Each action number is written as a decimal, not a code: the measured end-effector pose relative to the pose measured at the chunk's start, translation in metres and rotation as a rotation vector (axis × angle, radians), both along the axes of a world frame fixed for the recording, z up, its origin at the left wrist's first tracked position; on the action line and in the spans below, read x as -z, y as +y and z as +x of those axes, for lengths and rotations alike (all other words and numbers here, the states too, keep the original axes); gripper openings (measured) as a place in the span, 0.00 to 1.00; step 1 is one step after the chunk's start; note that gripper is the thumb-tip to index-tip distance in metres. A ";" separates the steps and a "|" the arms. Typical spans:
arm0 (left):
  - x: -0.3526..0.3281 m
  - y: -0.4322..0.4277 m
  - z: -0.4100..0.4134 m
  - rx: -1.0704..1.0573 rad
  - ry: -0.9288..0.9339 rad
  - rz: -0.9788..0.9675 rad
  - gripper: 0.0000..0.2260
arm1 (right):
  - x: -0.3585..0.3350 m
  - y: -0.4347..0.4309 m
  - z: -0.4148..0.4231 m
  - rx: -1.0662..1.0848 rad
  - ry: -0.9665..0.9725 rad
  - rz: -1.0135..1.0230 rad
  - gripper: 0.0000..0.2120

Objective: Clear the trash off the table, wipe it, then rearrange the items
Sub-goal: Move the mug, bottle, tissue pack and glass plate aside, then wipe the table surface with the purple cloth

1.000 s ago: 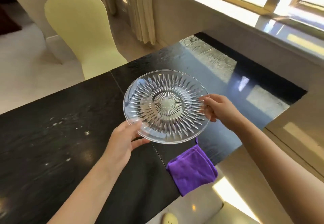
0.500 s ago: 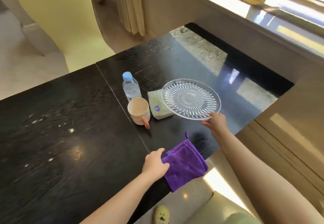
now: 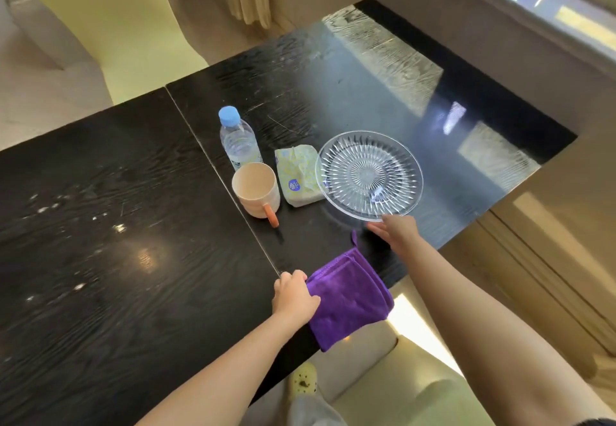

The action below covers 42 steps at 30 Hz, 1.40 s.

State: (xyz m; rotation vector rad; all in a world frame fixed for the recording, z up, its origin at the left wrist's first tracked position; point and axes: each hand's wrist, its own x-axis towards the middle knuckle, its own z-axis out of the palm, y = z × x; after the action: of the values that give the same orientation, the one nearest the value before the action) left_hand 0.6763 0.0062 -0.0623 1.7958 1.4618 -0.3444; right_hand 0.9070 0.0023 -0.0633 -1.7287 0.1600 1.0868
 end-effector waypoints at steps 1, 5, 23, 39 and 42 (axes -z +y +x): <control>0.001 -0.001 0.001 -0.021 -0.004 0.005 0.20 | -0.001 0.000 0.000 -0.015 0.004 0.000 0.17; 0.002 -0.002 0.003 -0.071 -0.026 -0.023 0.14 | -0.001 -0.009 -0.003 -0.165 -0.003 -0.049 0.14; -0.111 0.037 -0.014 0.141 -0.590 0.237 0.08 | -0.100 0.000 -0.042 -1.650 -0.804 -0.129 0.13; -0.159 0.035 -0.238 -0.265 -0.533 0.374 0.14 | -0.174 0.067 -0.225 -1.663 -1.163 0.514 0.10; -0.151 0.016 -0.294 -0.413 -0.465 0.413 0.13 | -0.166 0.085 -0.284 -1.798 -1.047 0.593 0.11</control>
State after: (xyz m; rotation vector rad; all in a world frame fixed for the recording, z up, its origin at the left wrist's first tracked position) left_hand 0.3818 0.0221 0.0890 1.6640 1.5763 0.5858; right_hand 0.6225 0.0871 0.1032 -1.3348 -2.4311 0.8864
